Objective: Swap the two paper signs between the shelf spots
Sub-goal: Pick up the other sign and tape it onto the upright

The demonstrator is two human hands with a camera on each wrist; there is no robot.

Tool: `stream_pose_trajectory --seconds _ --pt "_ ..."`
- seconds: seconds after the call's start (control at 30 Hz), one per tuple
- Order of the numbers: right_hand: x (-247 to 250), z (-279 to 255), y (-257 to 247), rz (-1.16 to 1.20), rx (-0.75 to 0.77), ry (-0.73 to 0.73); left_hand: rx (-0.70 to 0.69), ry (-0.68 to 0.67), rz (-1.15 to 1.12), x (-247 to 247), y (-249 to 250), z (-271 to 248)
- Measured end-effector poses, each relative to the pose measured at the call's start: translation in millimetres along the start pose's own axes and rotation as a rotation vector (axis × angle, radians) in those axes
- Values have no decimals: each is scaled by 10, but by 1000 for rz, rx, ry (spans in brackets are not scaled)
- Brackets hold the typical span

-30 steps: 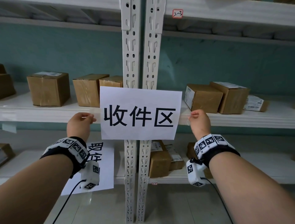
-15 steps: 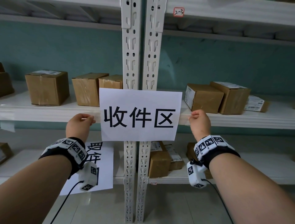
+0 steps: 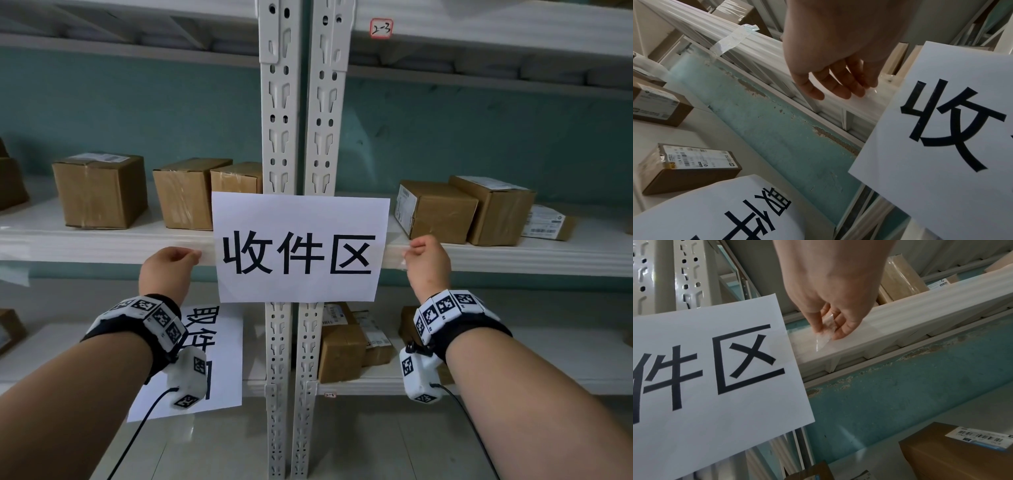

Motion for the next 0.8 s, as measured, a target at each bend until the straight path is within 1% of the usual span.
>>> stream_pose_trajectory --seconds 0.3,0.8 --pt "-13 -21 -21 -33 33 22 9 23 15 -37 22 -34" --pt "-21 -19 -3 -20 32 28 28 30 24 -64 41 -79"
Point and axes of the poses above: each hand's wrist, its own z-axis towards the middle knuckle, its own x-axis out of the back of the hand, y = z × x, the point moved 1 cm from there along z, towards the middle knuckle, and after that the axes turned 15 degrees about y, right-handed, at the moved point
